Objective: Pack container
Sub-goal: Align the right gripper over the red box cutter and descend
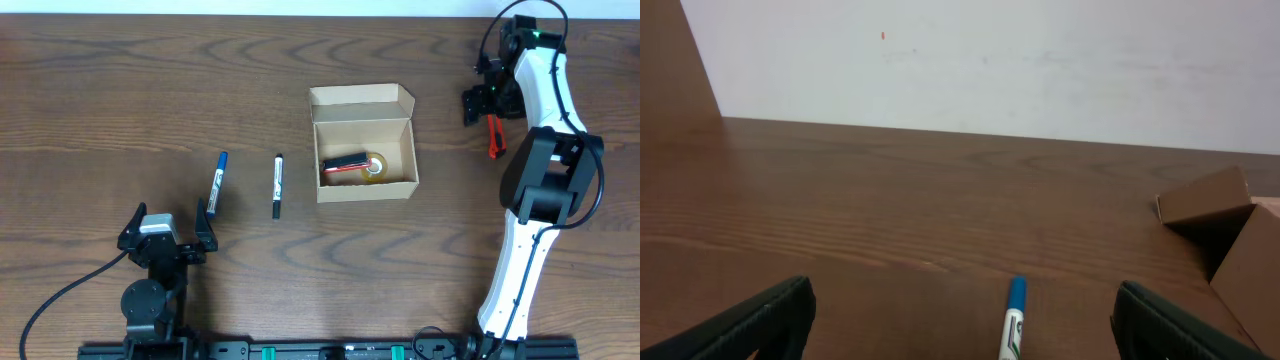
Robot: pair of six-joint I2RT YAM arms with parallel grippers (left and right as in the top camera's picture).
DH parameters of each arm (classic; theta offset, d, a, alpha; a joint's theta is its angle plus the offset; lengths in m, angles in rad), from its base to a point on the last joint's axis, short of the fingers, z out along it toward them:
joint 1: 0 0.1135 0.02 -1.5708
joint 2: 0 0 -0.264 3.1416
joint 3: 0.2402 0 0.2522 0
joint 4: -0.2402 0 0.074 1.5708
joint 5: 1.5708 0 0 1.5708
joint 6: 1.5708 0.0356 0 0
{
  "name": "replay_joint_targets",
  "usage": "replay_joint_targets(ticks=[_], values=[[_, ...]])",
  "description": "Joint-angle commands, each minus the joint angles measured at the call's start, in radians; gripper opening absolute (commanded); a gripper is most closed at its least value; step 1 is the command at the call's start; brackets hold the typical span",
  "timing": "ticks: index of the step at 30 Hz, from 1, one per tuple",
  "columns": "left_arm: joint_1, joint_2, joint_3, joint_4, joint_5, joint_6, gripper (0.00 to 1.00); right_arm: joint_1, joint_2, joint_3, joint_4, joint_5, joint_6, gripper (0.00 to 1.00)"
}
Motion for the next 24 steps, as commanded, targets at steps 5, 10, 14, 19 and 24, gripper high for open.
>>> replay_joint_targets(ticks=[5, 10, 14, 19, 24], values=[[0.006, -0.006, -0.013, -0.053, 0.004, -0.004, 0.95, -0.010, 0.026, -0.009, 0.001, -0.031, -0.032, 0.86], [0.006, -0.006, -0.013, -0.053, 0.004, -0.004, 0.95, -0.021, 0.026, -0.034, 0.014, -0.050, -0.033, 0.86], [0.006, -0.006, -0.013, -0.053, 0.004, -0.004, 0.95, -0.032, 0.026, -0.066, 0.026, -0.050, -0.034, 0.85], [0.006, -0.006, -0.013, -0.053, 0.004, -0.004, 0.95, -0.043, 0.026, -0.077, 0.030, -0.050, -0.042, 0.85], [0.006, -0.006, -0.013, -0.053, 0.004, -0.004, 0.95, -0.056, 0.026, -0.077, 0.035, -0.050, -0.040, 0.85]])
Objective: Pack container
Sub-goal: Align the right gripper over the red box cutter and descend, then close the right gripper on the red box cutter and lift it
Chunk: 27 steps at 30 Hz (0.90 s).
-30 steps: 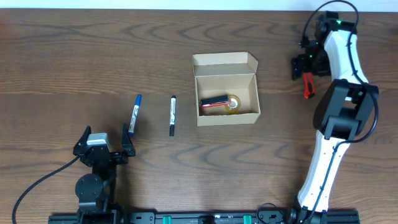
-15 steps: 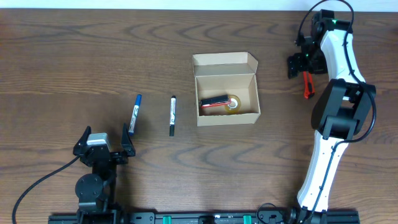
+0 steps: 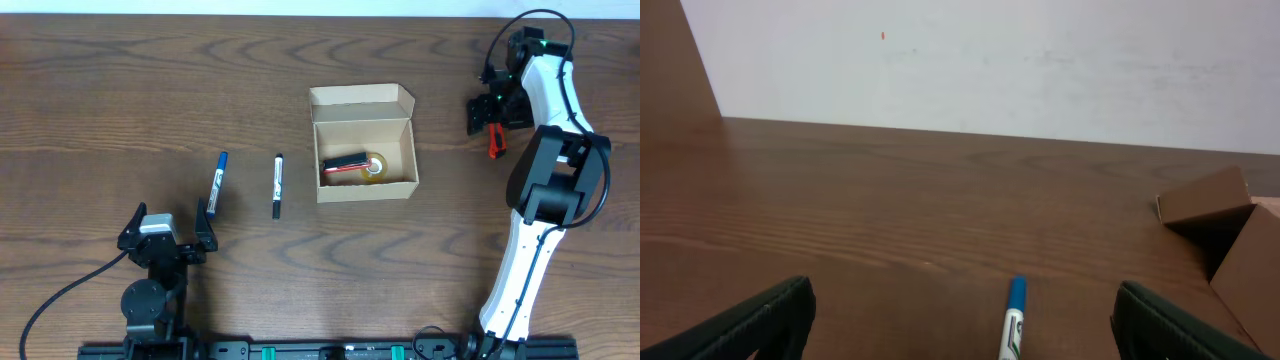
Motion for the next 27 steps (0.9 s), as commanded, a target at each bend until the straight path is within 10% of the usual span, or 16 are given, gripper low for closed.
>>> replay_joint_targets(ticks=[1, 22, 25, 27], values=[[0.006, -0.006, -0.013, -0.053, 0.004, -0.004, 0.95, -0.017, 0.026, -0.006, 0.005, -0.009, -0.012, 0.85], [0.006, -0.006, -0.013, -0.053, 0.004, -0.004, 0.95, -0.047, 0.026, -0.006, 0.025, -0.042, 0.006, 0.75], [0.006, -0.006, -0.013, -0.053, 0.004, -0.004, 0.95, -0.047, 0.026, -0.006, 0.025, -0.042, 0.006, 0.67], [0.006, -0.006, -0.013, -0.053, 0.004, -0.004, 0.95, -0.047, 0.026, -0.006, 0.025, -0.042, 0.007, 0.35]])
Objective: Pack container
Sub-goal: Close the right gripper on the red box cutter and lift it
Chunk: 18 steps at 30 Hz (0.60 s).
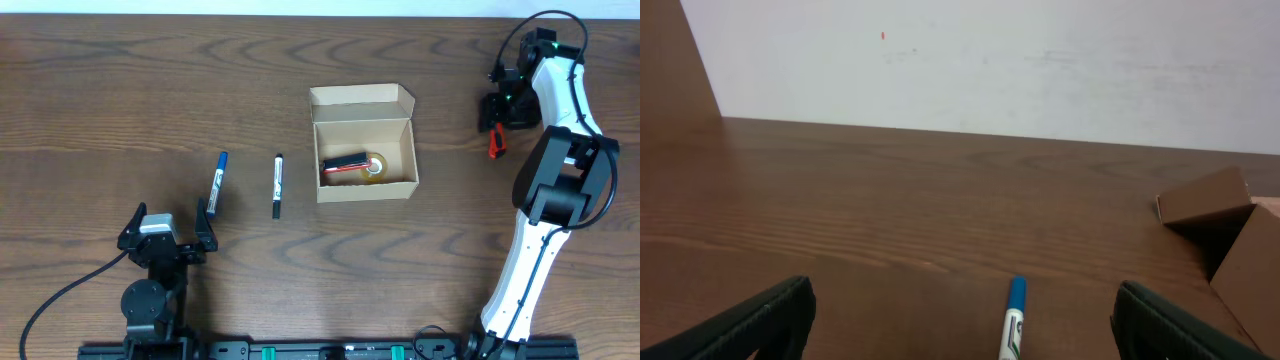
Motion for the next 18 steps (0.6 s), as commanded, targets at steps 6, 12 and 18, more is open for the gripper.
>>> replay_joint_targets(ticks=[6, 12, 18], values=[[0.006, -0.006, -0.013, -0.053, 0.004, -0.003, 0.95, -0.009, 0.026, -0.006, 0.000, -0.007, 0.014, 0.20], [0.006, -0.006, -0.013, -0.053, 0.004, -0.003, 0.95, -0.009, 0.026, -0.006, 0.000, -0.008, 0.031, 0.01], [0.006, -0.006, -0.013, -0.053, 0.004, -0.003, 0.95, -0.008, 0.026, -0.006, 0.004, -0.037, 0.032, 0.01]])
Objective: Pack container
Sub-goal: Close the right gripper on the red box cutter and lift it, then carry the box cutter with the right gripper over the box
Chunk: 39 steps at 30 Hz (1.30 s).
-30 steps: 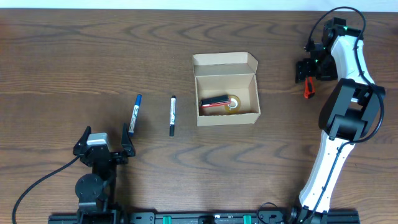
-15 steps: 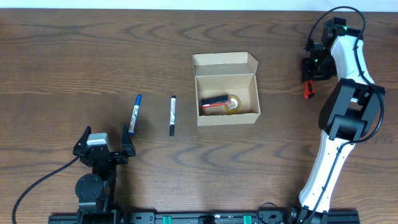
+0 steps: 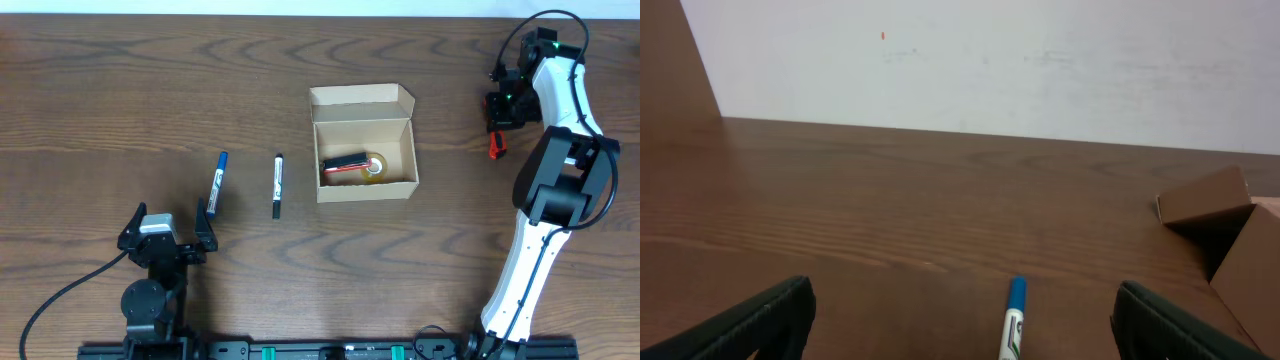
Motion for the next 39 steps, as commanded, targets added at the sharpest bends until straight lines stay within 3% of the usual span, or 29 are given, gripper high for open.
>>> replay_joint_targets(ticks=[1, 9, 23, 31, 39], values=[[0.006, -0.006, -0.013, -0.053, 0.004, -0.004, 0.95, -0.007, 0.026, -0.005, 0.003, -0.030, 0.013, 0.01], [0.006, -0.006, -0.013, -0.053, 0.004, -0.004, 0.95, -0.002, 0.003, 0.084, -0.028, -0.089, 0.014, 0.01], [0.006, -0.006, -0.013, -0.053, 0.004, -0.004, 0.95, 0.019, -0.069, 0.511, -0.279, -0.180, 0.013, 0.01], [0.006, -0.006, -0.013, -0.053, 0.004, -0.004, 0.95, 0.145, -0.187, 0.572, -0.365, -0.378, -0.149, 0.01], [0.006, -0.006, -0.013, -0.053, 0.004, -0.004, 0.95, 0.317, -0.217, 0.563, -0.390, -0.389, -0.218, 0.01]])
